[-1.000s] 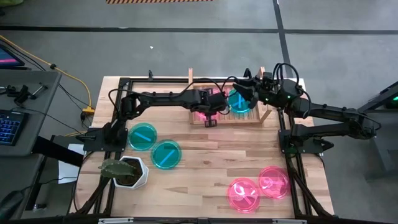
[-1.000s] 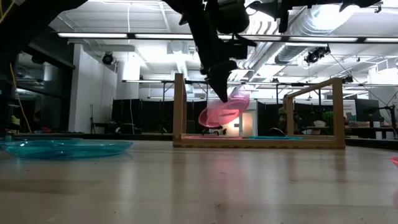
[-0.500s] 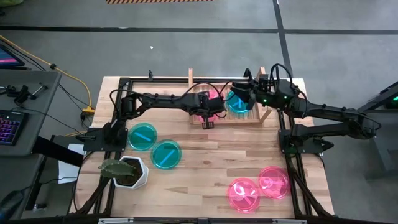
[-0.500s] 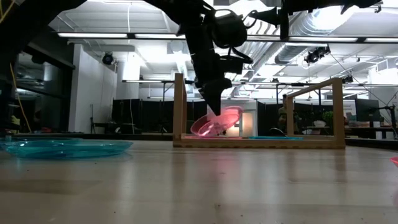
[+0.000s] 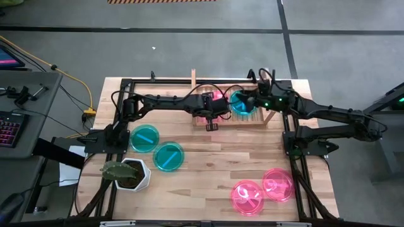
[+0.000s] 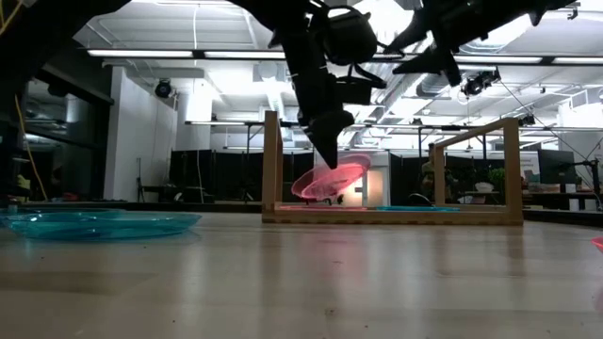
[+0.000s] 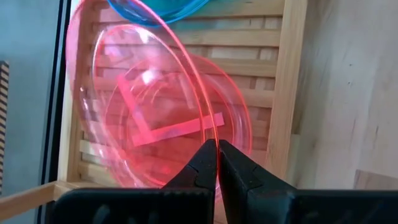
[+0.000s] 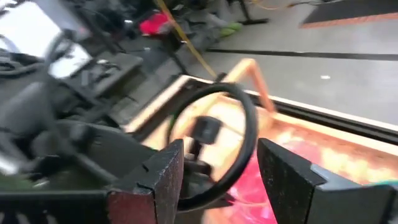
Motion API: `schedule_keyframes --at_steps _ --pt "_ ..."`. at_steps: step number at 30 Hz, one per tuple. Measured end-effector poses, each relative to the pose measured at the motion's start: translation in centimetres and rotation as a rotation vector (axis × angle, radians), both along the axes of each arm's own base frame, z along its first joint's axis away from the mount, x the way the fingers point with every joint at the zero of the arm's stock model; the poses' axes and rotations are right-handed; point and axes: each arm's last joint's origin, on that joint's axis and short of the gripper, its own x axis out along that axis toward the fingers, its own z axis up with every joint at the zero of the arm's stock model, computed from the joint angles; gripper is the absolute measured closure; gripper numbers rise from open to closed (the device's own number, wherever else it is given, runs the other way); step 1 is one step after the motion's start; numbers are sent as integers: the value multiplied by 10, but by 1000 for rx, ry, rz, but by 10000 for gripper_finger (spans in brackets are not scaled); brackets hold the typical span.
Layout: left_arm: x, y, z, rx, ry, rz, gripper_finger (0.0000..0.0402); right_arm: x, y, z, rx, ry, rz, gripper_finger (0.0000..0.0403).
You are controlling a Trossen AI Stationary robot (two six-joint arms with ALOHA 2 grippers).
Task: Place and stack plates onto a shelf
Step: Stack the pink plate on top of the other pink plate on the shelf
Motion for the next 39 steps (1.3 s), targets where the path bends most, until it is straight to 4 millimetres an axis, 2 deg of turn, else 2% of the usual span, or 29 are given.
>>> schedule_keyframes --at_steps 6,18,23,30,39 --pt "-1 3 -1 1 -3 8 401 -9 -2 3 -23 7 -79 217" --pt "-2 14 -6 -2 -13 31 401 -56 2 58 -145 -209 -147 217" --pt "-2 14 -6 -27 -17 20 401 -65 6 61 -157 -226 -147 217" --pt "-5 13 -7 -48 9 14 398 -65 6 59 -143 -206 -146 217" --pt "-6 13 -8 -42 33 0 347 -65 6 58 -141 -204 -131 217"
